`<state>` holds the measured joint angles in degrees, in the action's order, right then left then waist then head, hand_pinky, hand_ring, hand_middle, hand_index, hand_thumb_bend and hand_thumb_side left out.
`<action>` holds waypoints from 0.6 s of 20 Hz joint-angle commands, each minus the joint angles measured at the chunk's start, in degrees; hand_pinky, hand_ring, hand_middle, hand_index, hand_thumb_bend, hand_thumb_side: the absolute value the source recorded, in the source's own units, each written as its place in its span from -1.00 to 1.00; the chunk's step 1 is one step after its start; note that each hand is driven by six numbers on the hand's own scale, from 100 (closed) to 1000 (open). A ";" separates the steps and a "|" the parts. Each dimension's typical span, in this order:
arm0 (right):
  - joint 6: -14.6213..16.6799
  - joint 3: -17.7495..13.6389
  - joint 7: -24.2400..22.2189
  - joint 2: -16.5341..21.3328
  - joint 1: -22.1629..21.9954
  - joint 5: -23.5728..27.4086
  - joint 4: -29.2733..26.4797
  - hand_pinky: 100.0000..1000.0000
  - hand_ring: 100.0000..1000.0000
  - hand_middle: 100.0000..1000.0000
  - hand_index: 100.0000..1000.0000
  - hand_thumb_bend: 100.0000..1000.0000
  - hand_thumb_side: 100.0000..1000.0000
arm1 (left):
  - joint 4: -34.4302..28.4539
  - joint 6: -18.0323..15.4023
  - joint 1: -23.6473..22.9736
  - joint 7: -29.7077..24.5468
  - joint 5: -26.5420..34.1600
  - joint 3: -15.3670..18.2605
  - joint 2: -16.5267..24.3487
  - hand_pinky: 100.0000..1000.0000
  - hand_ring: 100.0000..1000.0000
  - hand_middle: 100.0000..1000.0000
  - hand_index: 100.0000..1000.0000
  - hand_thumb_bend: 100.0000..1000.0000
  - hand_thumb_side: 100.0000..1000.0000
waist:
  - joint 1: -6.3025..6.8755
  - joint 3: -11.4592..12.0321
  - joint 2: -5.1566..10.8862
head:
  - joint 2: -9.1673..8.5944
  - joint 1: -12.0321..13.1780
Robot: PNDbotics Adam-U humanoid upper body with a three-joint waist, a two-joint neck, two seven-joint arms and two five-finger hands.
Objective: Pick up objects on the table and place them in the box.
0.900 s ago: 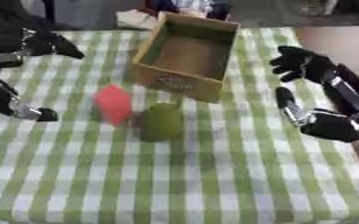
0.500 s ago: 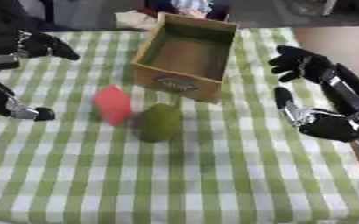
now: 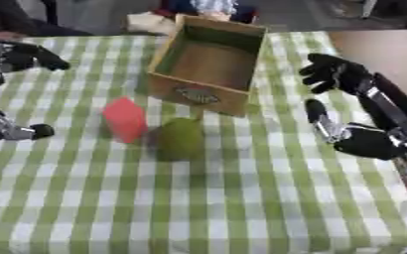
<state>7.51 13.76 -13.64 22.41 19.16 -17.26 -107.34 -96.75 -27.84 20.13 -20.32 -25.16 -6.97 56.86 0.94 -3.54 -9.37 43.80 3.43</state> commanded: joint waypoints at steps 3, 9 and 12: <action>0.17 -0.21 -0.42 0.90 0.80 0.37 -0.51 0.38 0.53 0.54 0.93 -1.00 -0.14 | 4.14 -2.02 5.13 -3.13 -1.32 -2.99 2.21 0.54 0.57 0.60 0.88 0.00 -0.23 | 0.03 -0.22 0.96 | -0.24 0.07; 0.26 0.10 -0.83 0.87 0.86 0.53 -0.52 0.38 0.53 0.54 0.93 -1.00 -0.13 | 10.92 -5.14 11.74 -7.08 -3.73 -7.09 -0.15 0.54 0.59 0.62 0.89 0.05 -0.22 | -0.13 -0.61 1.04 | -0.31 0.19; 0.28 0.15 -0.89 0.86 0.89 0.58 -0.54 0.38 0.53 0.54 0.93 -1.00 -0.14 | 13.64 -6.48 13.99 -8.66 -5.01 -8.58 -1.68 0.54 0.59 0.62 0.89 0.07 -0.21 | -0.15 -0.64 1.07 | -0.25 0.27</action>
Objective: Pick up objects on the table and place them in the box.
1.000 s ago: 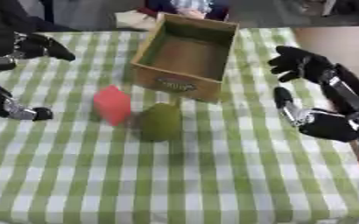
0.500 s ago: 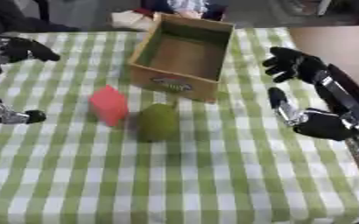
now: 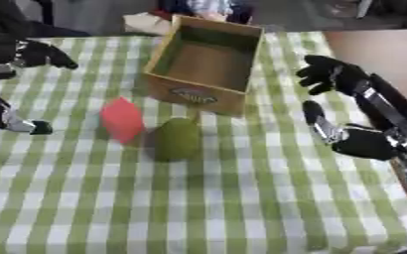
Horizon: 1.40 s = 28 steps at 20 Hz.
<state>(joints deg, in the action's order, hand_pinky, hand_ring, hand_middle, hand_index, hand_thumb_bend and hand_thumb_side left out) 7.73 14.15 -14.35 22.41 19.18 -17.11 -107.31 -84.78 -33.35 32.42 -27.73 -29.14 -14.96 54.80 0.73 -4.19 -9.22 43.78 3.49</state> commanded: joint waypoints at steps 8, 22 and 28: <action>0.10 -0.07 -0.41 0.80 0.86 0.50 -0.54 0.38 0.53 0.54 0.93 -1.00 -0.13 | 6.73 -4.52 6.00 -5.12 -4.47 -4.06 -3.46 0.54 0.62 0.64 0.90 0.12 -0.23 | 0.01 0.01 1.04 | -0.21 0.23; 0.09 -0.05 -0.46 0.67 0.73 0.53 -0.47 0.38 0.53 0.54 0.93 -1.00 -0.13 | 10.72 -9.02 9.31 -2.94 -13.09 -5.33 -7.36 0.58 0.74 0.75 0.95 0.14 -0.47 | 0.27 -0.18 1.05 | -0.29 0.07; 0.09 -0.02 -0.49 0.53 0.75 0.60 -0.47 0.38 0.53 0.54 0.93 -1.00 -0.13 | 12.42 -10.50 11.21 -1.39 -16.58 -5.76 -9.97 0.59 0.76 0.77 0.96 0.15 -0.48 | 0.32 -0.42 1.02 | -0.49 0.21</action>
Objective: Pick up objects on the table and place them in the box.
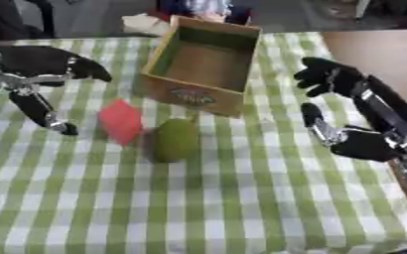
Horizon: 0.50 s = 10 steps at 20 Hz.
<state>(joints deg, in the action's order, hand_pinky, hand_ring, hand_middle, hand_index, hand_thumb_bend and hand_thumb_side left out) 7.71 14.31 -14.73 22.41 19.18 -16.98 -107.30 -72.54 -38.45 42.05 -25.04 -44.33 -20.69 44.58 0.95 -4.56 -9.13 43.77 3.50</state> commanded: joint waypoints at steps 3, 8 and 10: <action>0.11 -0.16 -0.14 0.46 0.78 0.51 -0.48 0.38 0.53 0.54 0.94 -1.00 -0.13 | 0.90 -6.06 2.59 -3.19 -3.28 -0.22 -1.02 0.60 0.77 0.77 0.96 0.16 -0.50 | 0.08 -0.19 0.93 | -0.61 0.23; 0.11 -0.14 -0.16 0.35 0.83 0.58 -0.48 0.38 0.53 0.54 0.94 -1.00 -0.13 | 2.60 -7.13 3.83 -2.33 -5.94 -0.68 -2.68 0.60 0.77 0.77 0.95 0.14 -0.52 | 0.11 -0.51 0.87 | -0.77 0.21; 0.11 -0.14 -0.18 0.32 0.83 0.59 -0.46 0.38 0.53 0.54 0.94 -1.00 -0.13 | 3.30 -7.48 4.11 -2.19 -6.77 -0.78 -3.17 0.60 0.77 0.77 0.95 0.13 -0.52 | 0.15 -0.60 0.84 | -0.76 0.24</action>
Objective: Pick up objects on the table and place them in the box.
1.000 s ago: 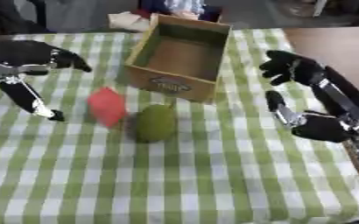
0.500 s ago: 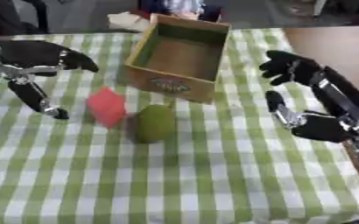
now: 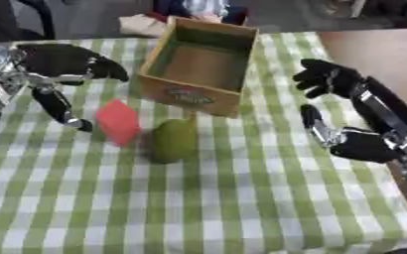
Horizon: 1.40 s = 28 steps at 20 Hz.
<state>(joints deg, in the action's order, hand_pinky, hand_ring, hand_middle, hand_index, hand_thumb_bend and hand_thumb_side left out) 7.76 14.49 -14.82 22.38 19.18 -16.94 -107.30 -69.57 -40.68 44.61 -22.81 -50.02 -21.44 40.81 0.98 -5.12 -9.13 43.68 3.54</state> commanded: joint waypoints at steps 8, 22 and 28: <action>0.07 -0.26 -0.15 0.17 0.91 0.60 -0.40 0.38 0.53 0.54 0.94 -1.00 -0.12 | 2.15 -6.38 1.69 -3.68 -3.75 -0.56 -1.04 0.60 0.77 0.75 0.94 0.04 -0.61 | 0.13 -0.44 0.62 | -0.72 0.26; 0.11 -0.19 -0.26 -0.06 1.12 0.69 -0.37 0.38 0.53 0.53 0.93 -1.00 -0.12 | 5.06 -8.16 1.21 -5.65 -4.36 -1.77 -2.98 0.59 0.67 0.60 0.80 -0.17 -0.72 | 0.15 -0.96 0.36 | -0.89 0.64; 0.10 -0.21 -0.25 -0.06 1.10 0.68 -0.30 0.38 0.53 0.53 0.93 -1.00 -0.12 | 5.53 -8.04 0.58 -7.92 -3.22 -2.14 -2.95 0.53 0.49 0.37 0.62 -0.32 -0.81 | 0.16 -1.02 0.37 | -0.93 0.68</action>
<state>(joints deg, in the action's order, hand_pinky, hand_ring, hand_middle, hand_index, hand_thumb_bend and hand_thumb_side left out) 7.78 14.51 -14.89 21.85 19.60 -16.53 -107.26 -63.92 -41.04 44.53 -22.44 -53.65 -23.69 36.69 1.12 -6.09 -9.52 43.24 4.02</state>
